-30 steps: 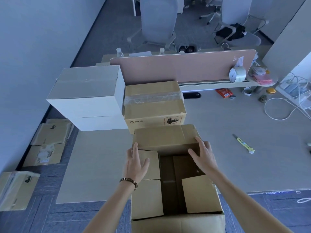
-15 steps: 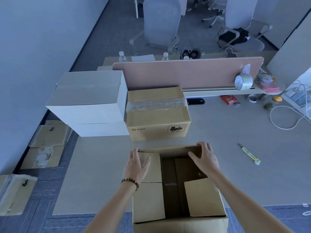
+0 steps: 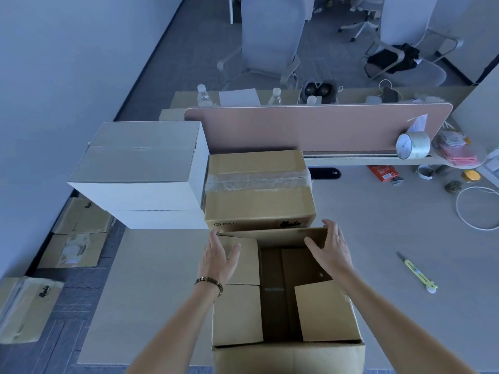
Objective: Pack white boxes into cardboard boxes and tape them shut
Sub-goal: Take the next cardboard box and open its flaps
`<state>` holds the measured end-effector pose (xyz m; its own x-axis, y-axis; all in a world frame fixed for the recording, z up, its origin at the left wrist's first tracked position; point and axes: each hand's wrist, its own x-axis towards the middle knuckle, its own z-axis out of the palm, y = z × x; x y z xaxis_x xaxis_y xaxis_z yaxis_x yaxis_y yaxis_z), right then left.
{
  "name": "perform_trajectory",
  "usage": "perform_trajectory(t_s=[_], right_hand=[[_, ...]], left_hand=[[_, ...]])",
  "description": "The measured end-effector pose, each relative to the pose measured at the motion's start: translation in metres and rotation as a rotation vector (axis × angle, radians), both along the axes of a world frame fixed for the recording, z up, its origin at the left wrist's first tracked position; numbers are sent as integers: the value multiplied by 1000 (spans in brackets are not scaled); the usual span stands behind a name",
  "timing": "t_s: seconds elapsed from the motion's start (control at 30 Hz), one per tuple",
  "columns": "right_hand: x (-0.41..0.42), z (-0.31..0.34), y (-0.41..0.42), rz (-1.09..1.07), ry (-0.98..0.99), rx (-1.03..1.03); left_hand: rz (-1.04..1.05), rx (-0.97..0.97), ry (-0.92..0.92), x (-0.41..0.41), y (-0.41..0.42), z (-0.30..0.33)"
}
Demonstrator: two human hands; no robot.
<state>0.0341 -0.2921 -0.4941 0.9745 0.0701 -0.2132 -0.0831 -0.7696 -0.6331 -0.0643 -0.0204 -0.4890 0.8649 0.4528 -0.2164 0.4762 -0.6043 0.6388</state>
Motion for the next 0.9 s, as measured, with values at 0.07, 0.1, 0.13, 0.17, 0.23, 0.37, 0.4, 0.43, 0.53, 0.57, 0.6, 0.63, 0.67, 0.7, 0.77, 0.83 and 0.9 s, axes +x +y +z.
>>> perform_trajectory(t_s=[0.07,0.1,0.13,0.17,0.23,0.37,0.4,0.43,0.53,0.57,0.6,0.63,0.67,0.7,0.77,0.83,0.9], right_hand=[[3,-1,1,-14,-2,28],[3,-1,1,-17,-4,35],[4,0,1,-20,-3,41],[4,1,1,-21,-1,45],[3,5,1,-15,10,44],[-5,12,-4,23,-31,-76],[-9,15,-6,49,-66,-128],[-15,17,-8,82,-113,-170],[-37,19,-12,211,-295,-227],[-45,18,-13,252,-342,-242],[-52,17,-14,296,-373,-260],[-60,17,-13,350,-362,-270],[-68,16,-12,409,-308,-277],[-76,16,-11,470,-234,-291],[-88,13,-8,566,-138,-385],[-95,12,-5,585,-88,-493],[-96,13,-2,582,-67,-554]], left_hand=[[5,-5,1,5,1,1],[0,-6,-1,6,1,1],[-6,-6,-4,7,1,0],[-15,-2,-9,7,1,1],[-32,8,-15,5,1,1],[-54,13,8,1,3,3],[-65,14,13,0,3,3],[-78,21,18,-2,2,3],[-132,193,63,-5,1,3],[-163,290,67,-7,0,3],[-205,377,42,-9,-2,3],[-263,445,-2,-12,-7,4],[-334,495,-49,-16,-14,6],[-415,534,-83,-20,-23,6],[-598,611,-77,-30,-44,4],[-722,648,73,-36,-62,3],[-739,718,210,-37,-73,0]])
